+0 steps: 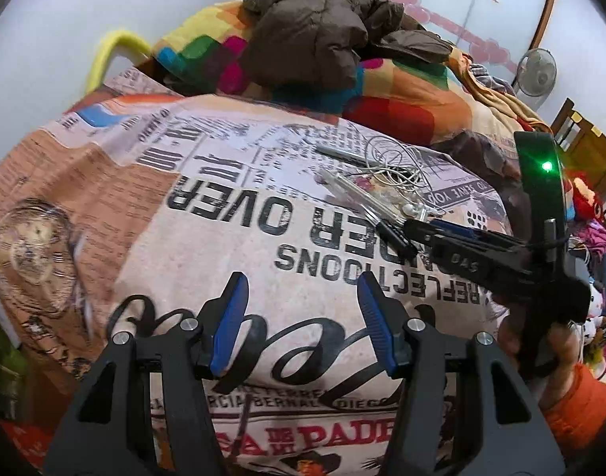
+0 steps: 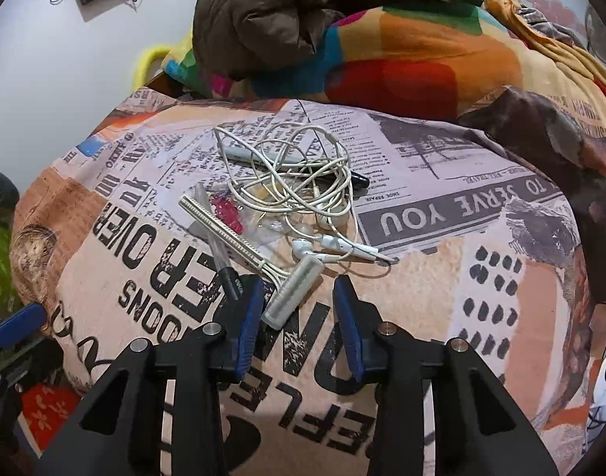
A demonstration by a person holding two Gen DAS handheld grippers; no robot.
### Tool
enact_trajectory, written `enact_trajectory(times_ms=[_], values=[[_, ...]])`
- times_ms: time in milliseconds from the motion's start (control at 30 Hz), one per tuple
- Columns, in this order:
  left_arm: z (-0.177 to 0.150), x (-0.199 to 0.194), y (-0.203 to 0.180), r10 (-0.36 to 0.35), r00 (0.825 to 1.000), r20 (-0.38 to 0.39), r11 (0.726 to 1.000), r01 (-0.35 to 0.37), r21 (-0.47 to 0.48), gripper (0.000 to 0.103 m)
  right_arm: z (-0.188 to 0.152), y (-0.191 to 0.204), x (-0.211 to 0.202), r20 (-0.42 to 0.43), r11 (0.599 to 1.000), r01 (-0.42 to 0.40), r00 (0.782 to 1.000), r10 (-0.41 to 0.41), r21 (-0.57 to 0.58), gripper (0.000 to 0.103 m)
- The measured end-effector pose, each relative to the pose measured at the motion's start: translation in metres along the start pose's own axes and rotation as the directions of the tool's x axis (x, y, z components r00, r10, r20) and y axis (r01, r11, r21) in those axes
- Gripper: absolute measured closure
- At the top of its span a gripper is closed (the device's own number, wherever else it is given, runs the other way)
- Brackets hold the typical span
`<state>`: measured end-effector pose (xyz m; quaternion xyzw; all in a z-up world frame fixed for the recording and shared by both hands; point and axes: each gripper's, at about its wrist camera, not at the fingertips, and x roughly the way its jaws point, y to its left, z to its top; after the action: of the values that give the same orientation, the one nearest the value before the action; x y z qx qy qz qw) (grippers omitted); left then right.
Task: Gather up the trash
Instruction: 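Grasp the white tube with right tool while left tool grasps the metal rod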
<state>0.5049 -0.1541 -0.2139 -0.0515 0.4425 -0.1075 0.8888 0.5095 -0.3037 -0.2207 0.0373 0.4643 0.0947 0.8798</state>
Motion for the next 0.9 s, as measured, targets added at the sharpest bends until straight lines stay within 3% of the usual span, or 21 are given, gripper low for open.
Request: enact_trajectory(times_ms=[267, 500, 700, 900], values=[[0.008, 0.011, -0.021, -0.012, 1.0, 0.011, 0.998, 0.011, 0.068, 0.047, 0.004, -0.006, -0.004, 0.013, 1.0, -0.025, 1.0, 0.025, 0.008, 0.091], [0.016, 0.025, -0.034, 0.022, 1.0, -0.007, 0.997, -0.021, 0.068, 0.047, 0.001, -0.032, -0.033, 0.051, 0.998, -0.044, 0.998, 0.042, 0.044, 0.092], [0.025, 0.048, -0.051, 0.035, 0.999, -0.036, 0.998, -0.033, 0.047, 0.047, -0.002, -0.062, -0.056, 0.108, 0.996, 0.007, 0.994, -0.017, 0.092, 0.091], [0.025, 0.084, -0.073, 0.085, 0.993, -0.08, 0.995, -0.08, 0.059, 0.062, -0.004, -0.083, -0.068, 0.129, 0.994, 0.025, 0.991, -0.039, 0.108, 0.091]])
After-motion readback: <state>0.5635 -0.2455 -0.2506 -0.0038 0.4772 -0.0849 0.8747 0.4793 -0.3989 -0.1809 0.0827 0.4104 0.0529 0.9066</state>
